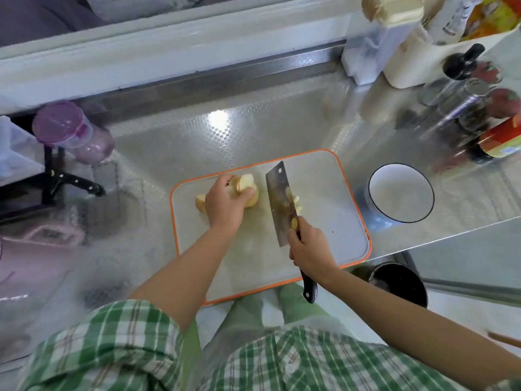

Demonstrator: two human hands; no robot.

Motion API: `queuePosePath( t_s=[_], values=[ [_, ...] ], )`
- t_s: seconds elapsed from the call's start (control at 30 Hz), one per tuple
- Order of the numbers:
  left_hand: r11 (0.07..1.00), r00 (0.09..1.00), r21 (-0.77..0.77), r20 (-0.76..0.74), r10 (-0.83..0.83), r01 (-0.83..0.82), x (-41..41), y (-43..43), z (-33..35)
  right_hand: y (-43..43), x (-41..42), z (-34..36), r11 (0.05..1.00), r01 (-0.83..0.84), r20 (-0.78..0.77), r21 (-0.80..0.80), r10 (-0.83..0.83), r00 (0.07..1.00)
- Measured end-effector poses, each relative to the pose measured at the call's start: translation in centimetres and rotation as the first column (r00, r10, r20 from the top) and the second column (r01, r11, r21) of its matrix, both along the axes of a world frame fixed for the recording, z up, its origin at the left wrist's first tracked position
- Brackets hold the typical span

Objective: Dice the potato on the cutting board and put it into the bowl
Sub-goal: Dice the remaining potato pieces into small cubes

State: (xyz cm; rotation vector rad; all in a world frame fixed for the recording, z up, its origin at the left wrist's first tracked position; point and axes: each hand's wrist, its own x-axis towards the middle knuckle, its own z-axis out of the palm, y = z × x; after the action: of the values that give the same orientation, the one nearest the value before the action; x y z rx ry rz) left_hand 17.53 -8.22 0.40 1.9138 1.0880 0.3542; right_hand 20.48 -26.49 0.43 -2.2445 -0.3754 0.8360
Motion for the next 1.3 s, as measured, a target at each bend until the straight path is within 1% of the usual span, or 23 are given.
queuePosePath(
  t_s=[0.1, 0.17, 0.3, 0.4, 0.5, 0.57, 0.67, 0.7, 0.77, 0.9, 0.97, 1.0, 1.07, 1.13, 1.2, 1.3],
  values=[
    [0.999, 0.999, -0.019, 0.013, -0.048, 0.048, -0.4, -0.2, -0.8, -0.6, -0.8, -1.2, 0.995, -0.061, 0.072, -0.085, 0.067, 0.995],
    [0.996, 0.996, -0.018, 0.012, -0.087, 0.087, -0.5, -0.5, -1.0, -1.3, -0.4, -1.6, 0.990, -0.061, 0.131, -0.127, 0.078, 0.988],
    [0.986, 0.986, -0.014, -0.013, -0.167, 0.166, -0.6, -0.9, -1.3, -3.2, 2.0, -1.4, 0.985, 0.040, 0.230, -0.169, 0.000, 0.973],
    [0.976, 0.975, -0.018, -0.052, -0.216, 0.215, -0.6, -1.1, -1.3, -4.1, 3.9, -0.9, 0.961, 0.111, 0.296, -0.253, -0.032, 0.955],
    [0.969, 0.964, -0.031, -0.096, -0.248, 0.246, -0.9, -1.0, -1.1, -3.9, 4.7, -0.1, 0.966, 0.119, 0.279, -0.231, -0.051, 0.959],
    [0.958, 0.946, -0.019, -0.150, -0.286, 0.287, -1.3, -0.8, -1.0, -3.1, 4.3, 0.4, 0.979, 0.028, 0.221, -0.200, 0.017, 0.975],
    [0.918, 0.894, 0.033, -0.242, -0.377, 0.396, -2.6, -0.2, -0.7, -1.5, 3.4, 0.6, 0.987, -0.131, 0.125, -0.097, 0.142, 0.982],
    [0.901, 0.875, 0.050, -0.268, -0.403, 0.431, -3.2, 0.0, -0.6, -1.3, 3.4, 0.6, 0.983, -0.155, 0.118, -0.096, 0.166, 0.979],
    [0.873, 0.844, 0.076, -0.311, -0.437, 0.481, -4.5, 0.3, -0.6, -1.3, 3.7, 0.2, 0.983, -0.142, 0.115, -0.117, 0.155, 0.981],
    [0.846, 0.782, 0.094, -0.447, -0.435, 0.525, -6.6, 1.1, -0.7, -2.4, 5.2, -0.4, 0.983, -0.028, 0.182, -0.184, 0.062, 0.981],
    [0.822, 0.741, 0.121, -0.521, -0.424, 0.556, -7.3, 1.3, -0.6, -2.4, 6.0, -0.2, 0.981, 0.007, 0.216, -0.193, 0.036, 0.976],
    [0.821, 0.735, 0.136, -0.542, -0.407, 0.555, -7.6, 1.4, -0.5, -2.2, 6.3, 0.0, 0.984, 0.005, 0.220, -0.180, 0.035, 0.975],
    [0.835, 0.748, 0.163, -0.557, -0.362, 0.526, -8.2, 1.6, -0.4, -1.5, 6.3, 0.4, 0.993, -0.032, 0.176, -0.112, 0.051, 0.983],
    [0.851, 0.765, 0.179, -0.555, -0.328, 0.494, -8.6, 1.6, -0.4, -0.8, 6.0, 0.7, 0.992, -0.111, 0.108, -0.057, 0.117, 0.987],
    [0.855, 0.773, 0.196, -0.555, -0.308, 0.481, -8.8, 1.5, -0.5, -0.4, 5.8, 0.5, 0.978, -0.196, 0.099, -0.072, 0.202, 0.974],
    [0.834, 0.775, 0.274, -0.579, -0.254, 0.478, -8.8, 1.1, -0.5, -0.6, 6.2, 0.1, 0.976, -0.183, 0.126, -0.121, 0.198, 0.972]
  ],
)
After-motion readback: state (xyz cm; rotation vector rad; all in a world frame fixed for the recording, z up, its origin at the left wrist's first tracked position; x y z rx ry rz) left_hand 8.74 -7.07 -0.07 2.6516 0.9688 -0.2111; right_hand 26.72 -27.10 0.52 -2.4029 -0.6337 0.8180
